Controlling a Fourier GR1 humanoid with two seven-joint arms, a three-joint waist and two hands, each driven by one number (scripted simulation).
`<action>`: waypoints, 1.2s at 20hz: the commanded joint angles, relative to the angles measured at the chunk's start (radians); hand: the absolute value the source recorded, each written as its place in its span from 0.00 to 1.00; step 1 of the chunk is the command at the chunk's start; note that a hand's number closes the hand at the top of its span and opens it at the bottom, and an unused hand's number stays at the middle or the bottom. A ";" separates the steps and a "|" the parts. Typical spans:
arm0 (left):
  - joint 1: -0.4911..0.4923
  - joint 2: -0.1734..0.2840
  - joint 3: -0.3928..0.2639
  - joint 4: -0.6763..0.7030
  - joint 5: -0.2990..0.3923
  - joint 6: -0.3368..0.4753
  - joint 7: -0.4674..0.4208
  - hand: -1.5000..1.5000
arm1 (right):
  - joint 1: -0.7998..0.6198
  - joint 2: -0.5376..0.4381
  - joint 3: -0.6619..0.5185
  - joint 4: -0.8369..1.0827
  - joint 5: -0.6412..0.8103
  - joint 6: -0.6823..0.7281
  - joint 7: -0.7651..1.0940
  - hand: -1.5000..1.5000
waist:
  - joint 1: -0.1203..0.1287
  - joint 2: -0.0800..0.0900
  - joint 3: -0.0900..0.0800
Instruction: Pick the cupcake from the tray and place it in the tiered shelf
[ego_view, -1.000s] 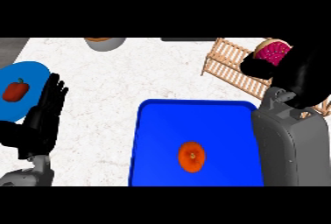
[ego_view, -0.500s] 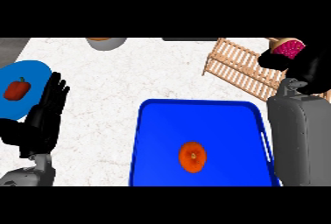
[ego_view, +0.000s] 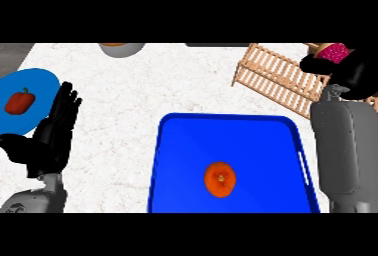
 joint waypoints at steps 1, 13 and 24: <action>0.003 -0.016 -0.042 -0.103 -0.041 0.034 0.097 0.50 | -0.054 -0.019 -0.062 0.113 -0.099 -0.067 -0.017 0.00 | 0.007 -0.001 0.001; 0.016 -0.014 0.023 -0.050 -0.025 -0.015 0.033 0.50 | -0.033 -0.055 -0.026 0.090 -0.278 -0.167 -0.187 0.00 | -0.005 -0.004 0.000; 0.081 -0.031 0.026 -0.072 -0.034 -0.023 0.000 0.50 | 0.103 -0.117 -0.092 -0.332 -0.229 -0.092 0.031 0.00 | -0.021 -0.009 -0.001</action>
